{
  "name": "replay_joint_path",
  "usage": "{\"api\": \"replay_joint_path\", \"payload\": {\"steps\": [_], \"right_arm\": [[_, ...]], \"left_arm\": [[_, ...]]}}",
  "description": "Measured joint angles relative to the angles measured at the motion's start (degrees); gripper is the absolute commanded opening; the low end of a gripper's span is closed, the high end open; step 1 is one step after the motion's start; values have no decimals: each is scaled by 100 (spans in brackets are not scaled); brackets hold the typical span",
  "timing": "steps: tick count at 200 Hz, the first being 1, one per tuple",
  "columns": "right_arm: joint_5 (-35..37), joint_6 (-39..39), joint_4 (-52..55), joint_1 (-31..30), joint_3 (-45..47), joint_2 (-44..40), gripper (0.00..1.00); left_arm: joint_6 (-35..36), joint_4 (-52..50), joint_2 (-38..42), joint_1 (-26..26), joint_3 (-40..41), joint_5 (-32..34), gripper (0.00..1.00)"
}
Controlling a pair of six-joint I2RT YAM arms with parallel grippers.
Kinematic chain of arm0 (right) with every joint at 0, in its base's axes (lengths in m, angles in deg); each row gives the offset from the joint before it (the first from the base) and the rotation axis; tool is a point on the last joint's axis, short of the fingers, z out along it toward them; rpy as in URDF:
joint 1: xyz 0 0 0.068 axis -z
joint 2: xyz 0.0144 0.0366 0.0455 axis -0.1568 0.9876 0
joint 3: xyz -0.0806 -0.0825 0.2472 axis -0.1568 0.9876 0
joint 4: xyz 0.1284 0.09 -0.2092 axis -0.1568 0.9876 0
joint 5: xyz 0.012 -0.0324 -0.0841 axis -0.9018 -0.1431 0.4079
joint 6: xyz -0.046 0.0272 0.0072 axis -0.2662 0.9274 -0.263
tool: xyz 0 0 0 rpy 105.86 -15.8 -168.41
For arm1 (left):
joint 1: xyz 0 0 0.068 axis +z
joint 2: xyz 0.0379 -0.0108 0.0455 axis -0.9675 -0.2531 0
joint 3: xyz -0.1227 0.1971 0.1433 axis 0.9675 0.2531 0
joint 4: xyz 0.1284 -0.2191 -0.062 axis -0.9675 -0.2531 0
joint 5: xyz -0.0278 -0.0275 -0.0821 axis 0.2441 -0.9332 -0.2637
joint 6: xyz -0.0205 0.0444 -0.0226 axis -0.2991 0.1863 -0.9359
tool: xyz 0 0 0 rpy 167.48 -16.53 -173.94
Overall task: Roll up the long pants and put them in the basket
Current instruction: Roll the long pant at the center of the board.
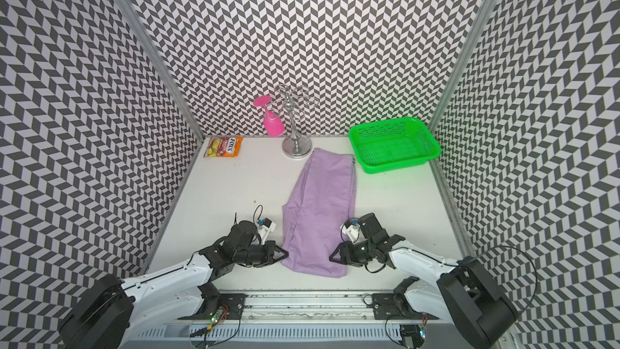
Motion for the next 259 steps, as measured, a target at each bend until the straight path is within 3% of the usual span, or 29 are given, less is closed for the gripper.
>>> {"api": "replay_joint_path", "payload": {"steps": [5,11,35,59,104,124,201,259], "right_arm": [[166,-37,157,-17,-81,-129,77],[350,-57,286,-61,-160,-365,78],[1279,-76,533,-621,-586,-1720,75],[2308,-168,409,-1766,-1110,-2356,69],[4588,-549,643,-4439,-1563,-1327,78],[5296,-662,817,-5296,-1530,-785,84],[6620,-846,883,-5689,-1749,872,88],[7289,-957,944,-5643,-2326,1978,72]], "left_arm": [[0,2,-37,17,0,-2,0],[-4,2,-44,24,0,2,0],[-26,13,-20,28,-33,0,0],[-81,-37,105,52,-166,-15,0],[-352,-20,560,256,-184,-63,0],[-455,-20,629,330,-184,-76,0],[-553,-9,688,363,-179,-146,0],[-640,9,883,369,-149,-173,0]]}}
